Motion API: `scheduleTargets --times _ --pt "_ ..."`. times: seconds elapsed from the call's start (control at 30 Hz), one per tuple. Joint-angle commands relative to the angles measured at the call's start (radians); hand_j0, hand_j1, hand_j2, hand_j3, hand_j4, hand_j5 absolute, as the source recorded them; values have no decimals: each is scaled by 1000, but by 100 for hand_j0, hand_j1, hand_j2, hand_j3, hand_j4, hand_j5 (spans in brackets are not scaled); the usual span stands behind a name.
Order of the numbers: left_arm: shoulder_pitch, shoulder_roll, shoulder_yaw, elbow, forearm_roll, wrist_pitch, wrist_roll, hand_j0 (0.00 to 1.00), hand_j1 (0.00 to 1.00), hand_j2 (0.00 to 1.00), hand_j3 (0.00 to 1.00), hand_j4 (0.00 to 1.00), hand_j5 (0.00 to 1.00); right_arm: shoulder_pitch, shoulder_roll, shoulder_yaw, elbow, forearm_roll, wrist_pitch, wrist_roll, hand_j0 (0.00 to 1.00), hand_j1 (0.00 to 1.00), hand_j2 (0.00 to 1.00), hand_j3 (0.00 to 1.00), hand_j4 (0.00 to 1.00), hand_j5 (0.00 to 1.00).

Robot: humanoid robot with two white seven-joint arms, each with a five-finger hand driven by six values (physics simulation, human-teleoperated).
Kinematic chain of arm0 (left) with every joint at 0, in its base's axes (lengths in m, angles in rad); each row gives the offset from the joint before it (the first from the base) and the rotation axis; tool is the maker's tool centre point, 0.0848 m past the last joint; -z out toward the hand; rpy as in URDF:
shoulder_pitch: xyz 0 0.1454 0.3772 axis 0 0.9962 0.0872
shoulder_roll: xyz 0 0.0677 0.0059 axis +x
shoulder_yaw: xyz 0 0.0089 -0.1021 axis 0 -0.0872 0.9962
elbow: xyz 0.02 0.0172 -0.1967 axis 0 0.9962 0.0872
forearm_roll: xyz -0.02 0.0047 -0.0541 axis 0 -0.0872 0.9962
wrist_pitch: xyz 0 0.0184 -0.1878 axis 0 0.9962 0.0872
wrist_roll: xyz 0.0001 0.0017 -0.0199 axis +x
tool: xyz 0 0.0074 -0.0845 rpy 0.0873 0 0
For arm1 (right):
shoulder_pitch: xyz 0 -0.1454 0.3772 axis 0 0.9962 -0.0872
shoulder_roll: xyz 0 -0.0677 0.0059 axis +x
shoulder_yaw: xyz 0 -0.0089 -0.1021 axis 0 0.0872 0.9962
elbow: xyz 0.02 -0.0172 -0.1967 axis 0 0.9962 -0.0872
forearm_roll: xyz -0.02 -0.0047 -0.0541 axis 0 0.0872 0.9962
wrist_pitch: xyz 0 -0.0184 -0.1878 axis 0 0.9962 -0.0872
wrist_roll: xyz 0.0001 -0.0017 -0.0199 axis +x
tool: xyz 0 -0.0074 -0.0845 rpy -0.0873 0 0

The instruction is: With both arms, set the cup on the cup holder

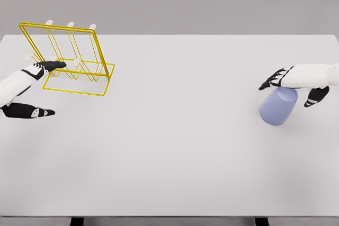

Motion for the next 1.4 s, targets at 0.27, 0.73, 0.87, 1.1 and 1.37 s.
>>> scheduleTargets --times 0.27,0.73,0.87,1.1,1.37 --pt "-2 1 0 0 8 2 0 100 100 100 100 100 100 -2 -19 -6 -67 -1 2 0 100 100 100 100 100 100" --pt "0 1 0 0 8 2 0 100 100 100 100 100 100 3 -26 14 -90 3 2 0 100 100 100 100 100 100" --pt "0 1 0 0 8 2 0 100 100 100 100 100 100 3 -26 14 -78 3 2 0 84 84 84 84 84 84" --pt "0 1 0 0 8 2 0 100 100 100 100 100 100 2 -23 12 -79 2 2 0 56 56 56 56 56 56" --pt "0 0 0 0 8 2 0 100 100 100 100 100 100 0 -19 1 -84 -1 2 0 46 46 46 46 46 46"
